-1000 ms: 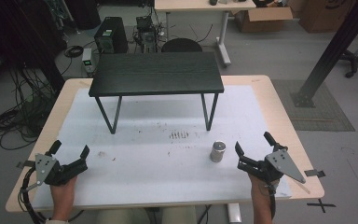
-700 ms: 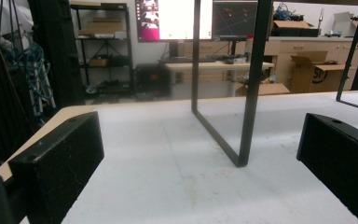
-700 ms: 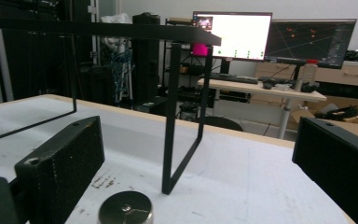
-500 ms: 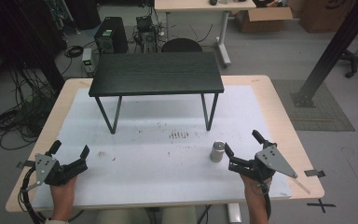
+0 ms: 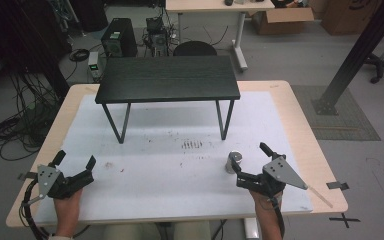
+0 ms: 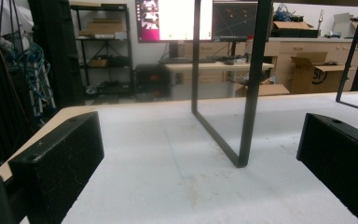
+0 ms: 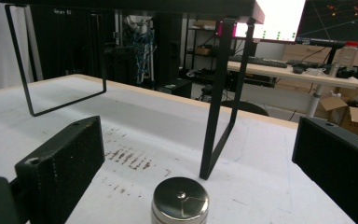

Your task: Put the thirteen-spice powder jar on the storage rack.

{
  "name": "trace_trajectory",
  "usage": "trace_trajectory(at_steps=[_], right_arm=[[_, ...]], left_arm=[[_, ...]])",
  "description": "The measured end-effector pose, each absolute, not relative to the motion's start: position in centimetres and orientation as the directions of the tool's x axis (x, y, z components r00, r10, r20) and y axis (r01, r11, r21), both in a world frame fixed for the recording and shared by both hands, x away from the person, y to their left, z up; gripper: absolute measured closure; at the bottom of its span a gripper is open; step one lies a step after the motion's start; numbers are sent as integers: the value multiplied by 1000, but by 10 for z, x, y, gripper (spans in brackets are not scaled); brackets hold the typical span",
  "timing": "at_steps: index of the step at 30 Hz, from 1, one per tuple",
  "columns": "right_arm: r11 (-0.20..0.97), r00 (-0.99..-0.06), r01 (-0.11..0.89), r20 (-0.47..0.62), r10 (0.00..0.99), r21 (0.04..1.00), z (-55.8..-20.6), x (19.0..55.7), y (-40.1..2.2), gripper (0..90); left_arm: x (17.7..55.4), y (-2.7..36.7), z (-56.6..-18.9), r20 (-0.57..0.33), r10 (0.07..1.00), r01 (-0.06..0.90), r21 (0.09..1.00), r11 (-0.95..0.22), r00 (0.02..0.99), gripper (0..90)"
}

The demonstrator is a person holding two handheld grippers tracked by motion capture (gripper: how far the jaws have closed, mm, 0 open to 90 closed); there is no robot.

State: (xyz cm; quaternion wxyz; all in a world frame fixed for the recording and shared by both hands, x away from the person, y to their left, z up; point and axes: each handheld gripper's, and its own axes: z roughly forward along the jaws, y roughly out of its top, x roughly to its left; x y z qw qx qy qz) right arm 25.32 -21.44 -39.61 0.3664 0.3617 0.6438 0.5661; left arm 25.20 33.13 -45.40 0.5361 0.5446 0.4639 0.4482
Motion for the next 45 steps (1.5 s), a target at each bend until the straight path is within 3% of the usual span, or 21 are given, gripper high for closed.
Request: trace_trajectory(at_steps=[34, 45], right_arm=[[149, -458, 261, -14, 889, 954, -439, 277, -202, 27], [147, -453, 287, -1, 891, 947, -447, 285, -198, 42]], left_arm=[[252, 331, -454, -12, 985, 19, 1000, 9, 169, 8], [252, 331, -454, -12, 985, 18, 1000, 9, 170, 8]])
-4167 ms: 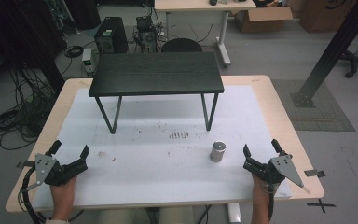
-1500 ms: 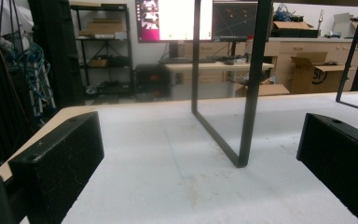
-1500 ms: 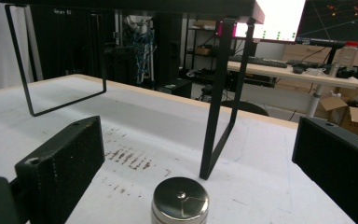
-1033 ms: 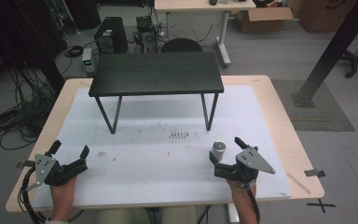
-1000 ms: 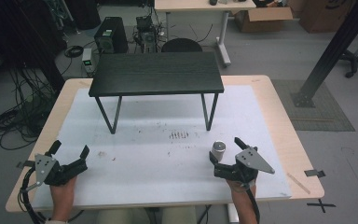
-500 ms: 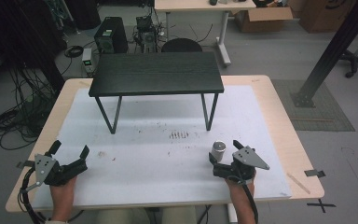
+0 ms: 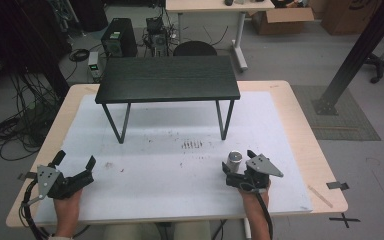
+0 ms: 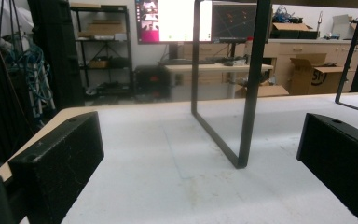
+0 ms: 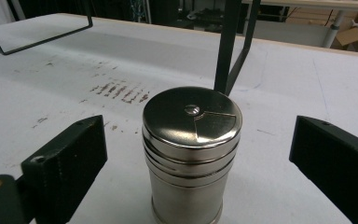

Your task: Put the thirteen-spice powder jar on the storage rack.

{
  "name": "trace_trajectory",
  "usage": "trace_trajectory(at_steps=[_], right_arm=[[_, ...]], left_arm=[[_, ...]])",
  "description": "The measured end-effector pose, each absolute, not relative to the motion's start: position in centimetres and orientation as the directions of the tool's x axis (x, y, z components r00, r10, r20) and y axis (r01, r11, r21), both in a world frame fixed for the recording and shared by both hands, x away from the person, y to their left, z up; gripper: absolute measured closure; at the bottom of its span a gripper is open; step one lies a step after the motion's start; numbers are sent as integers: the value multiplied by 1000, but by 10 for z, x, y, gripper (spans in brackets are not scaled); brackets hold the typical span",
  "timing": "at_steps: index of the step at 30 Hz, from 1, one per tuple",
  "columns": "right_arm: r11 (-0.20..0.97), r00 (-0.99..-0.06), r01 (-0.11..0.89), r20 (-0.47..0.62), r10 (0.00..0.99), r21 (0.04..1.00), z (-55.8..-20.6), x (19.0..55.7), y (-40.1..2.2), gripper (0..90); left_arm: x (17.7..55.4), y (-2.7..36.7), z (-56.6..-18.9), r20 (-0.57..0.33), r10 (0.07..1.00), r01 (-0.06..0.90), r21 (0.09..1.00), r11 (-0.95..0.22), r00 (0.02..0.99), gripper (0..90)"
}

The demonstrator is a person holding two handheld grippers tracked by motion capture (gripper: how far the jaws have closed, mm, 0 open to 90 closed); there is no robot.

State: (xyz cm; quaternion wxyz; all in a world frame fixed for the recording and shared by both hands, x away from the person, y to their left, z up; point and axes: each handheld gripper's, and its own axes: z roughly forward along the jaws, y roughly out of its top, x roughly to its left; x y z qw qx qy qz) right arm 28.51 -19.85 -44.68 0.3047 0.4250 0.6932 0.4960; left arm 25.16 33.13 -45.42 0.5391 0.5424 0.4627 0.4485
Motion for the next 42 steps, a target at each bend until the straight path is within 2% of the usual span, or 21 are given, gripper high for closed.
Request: trace_trajectory(at_steps=[22, 34, 42], right_arm=[[124, -473, 313, 42, 880, 942, -447, 289, -202, 252], [118, -496, 299, 48, 867, 947, -447, 288, -203, 448], [129, -506, 287, 37, 862, 949, -447, 287, -203, 486]], left_arm=[[252, 331, -454, -11, 985, 19, 1000, 8, 170, 8], [252, 331, -454, -12, 985, 19, 1000, 9, 171, 8], [252, 331, -454, -11, 985, 21, 1000, 8, 172, 8]])
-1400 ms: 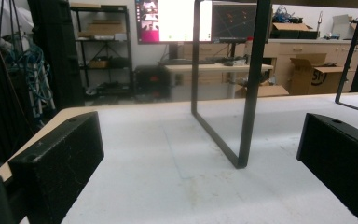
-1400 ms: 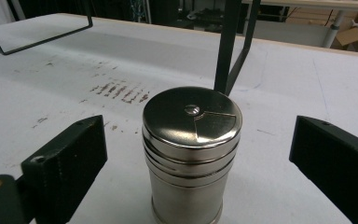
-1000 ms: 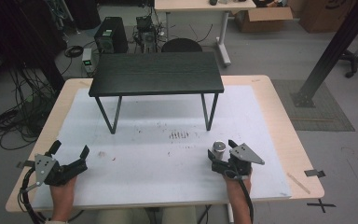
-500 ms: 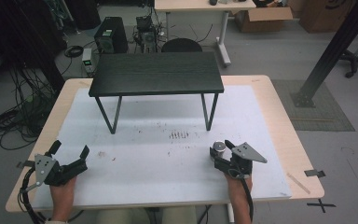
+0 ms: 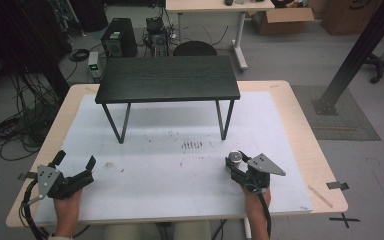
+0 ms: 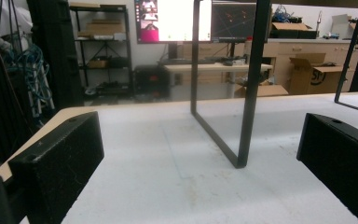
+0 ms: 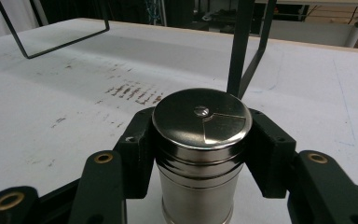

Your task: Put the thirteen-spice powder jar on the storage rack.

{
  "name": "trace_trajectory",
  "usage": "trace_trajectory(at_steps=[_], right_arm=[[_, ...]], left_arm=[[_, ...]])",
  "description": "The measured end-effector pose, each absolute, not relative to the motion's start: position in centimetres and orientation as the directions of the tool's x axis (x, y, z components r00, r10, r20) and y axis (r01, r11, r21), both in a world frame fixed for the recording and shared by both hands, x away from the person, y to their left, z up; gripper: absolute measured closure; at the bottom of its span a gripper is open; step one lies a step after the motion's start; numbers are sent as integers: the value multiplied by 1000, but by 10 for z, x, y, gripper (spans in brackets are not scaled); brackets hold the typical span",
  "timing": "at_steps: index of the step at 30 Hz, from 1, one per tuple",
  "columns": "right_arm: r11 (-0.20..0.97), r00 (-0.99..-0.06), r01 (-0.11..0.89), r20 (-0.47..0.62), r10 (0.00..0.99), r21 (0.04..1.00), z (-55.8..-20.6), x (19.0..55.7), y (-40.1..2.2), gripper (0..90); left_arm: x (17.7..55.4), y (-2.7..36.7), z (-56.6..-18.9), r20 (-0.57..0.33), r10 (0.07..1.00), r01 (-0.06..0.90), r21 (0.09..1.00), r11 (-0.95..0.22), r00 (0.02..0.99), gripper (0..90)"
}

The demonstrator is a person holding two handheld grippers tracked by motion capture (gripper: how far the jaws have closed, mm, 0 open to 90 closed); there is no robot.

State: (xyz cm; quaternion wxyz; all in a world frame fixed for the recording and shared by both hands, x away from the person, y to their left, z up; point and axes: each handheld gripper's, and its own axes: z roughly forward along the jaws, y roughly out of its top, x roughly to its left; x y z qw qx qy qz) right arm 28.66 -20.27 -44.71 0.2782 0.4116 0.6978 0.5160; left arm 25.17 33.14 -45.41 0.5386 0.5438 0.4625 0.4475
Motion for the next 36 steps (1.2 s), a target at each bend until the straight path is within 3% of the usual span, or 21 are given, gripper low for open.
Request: trace_trajectory(at_steps=[18, 36], right_arm=[[83, -522, 250, 62, 850, 965, -433, 282, -205, 489], [102, -596, 190, 33, 802, 977, -374, 281, -193, 489]], left_arm=[[252, 332, -454, -12, 985, 19, 1000, 9, 174, 8], [252, 332, -454, -10, 985, 21, 1000, 7, 174, 8]])
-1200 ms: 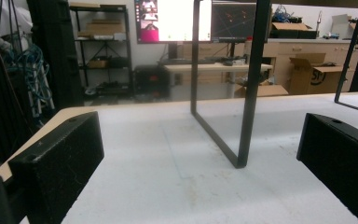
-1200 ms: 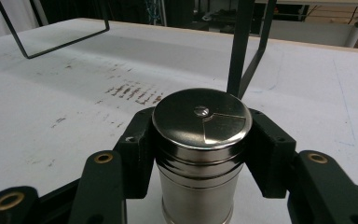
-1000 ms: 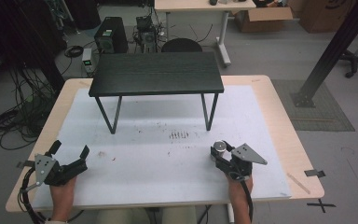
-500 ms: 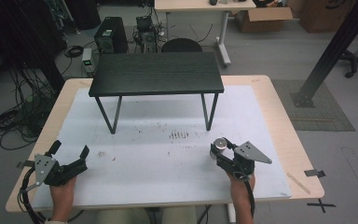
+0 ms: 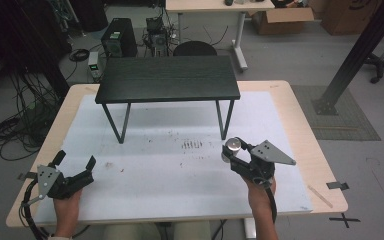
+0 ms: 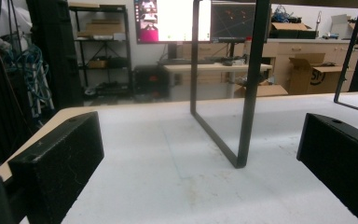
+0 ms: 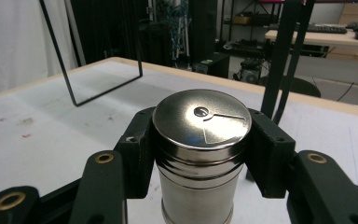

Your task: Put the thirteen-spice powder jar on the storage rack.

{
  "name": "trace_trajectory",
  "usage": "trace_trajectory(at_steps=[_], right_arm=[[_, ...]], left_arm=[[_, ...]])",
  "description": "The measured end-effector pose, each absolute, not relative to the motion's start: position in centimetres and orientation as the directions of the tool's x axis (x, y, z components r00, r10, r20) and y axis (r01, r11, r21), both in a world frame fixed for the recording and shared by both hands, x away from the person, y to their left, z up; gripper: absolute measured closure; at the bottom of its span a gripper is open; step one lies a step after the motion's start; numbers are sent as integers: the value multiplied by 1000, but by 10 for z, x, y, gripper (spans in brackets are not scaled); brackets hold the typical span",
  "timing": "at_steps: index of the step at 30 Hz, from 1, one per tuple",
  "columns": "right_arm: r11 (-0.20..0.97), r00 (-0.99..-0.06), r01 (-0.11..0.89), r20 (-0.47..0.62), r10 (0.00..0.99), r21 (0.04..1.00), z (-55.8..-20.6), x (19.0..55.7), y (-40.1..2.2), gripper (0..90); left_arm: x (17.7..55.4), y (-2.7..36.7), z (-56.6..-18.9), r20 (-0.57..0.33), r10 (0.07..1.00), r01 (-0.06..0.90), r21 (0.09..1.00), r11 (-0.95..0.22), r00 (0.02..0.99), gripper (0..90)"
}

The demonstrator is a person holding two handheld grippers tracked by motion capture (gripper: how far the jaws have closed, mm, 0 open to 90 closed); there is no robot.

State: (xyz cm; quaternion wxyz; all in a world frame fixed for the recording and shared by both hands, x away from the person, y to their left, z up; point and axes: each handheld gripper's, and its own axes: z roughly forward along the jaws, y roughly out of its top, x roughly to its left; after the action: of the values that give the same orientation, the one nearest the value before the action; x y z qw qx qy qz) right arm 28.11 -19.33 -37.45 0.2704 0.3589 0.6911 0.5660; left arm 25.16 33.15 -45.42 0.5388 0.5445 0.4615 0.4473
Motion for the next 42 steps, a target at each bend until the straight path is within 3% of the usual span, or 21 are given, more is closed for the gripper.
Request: trace_trajectory(at_steps=[42], right_arm=[[131, -690, 95, -29, 723, 987, -270, 300, -166, 489]], left_arm=[[252, 332, -454, -11, 984, 25, 1000, 7, 177, 2]])
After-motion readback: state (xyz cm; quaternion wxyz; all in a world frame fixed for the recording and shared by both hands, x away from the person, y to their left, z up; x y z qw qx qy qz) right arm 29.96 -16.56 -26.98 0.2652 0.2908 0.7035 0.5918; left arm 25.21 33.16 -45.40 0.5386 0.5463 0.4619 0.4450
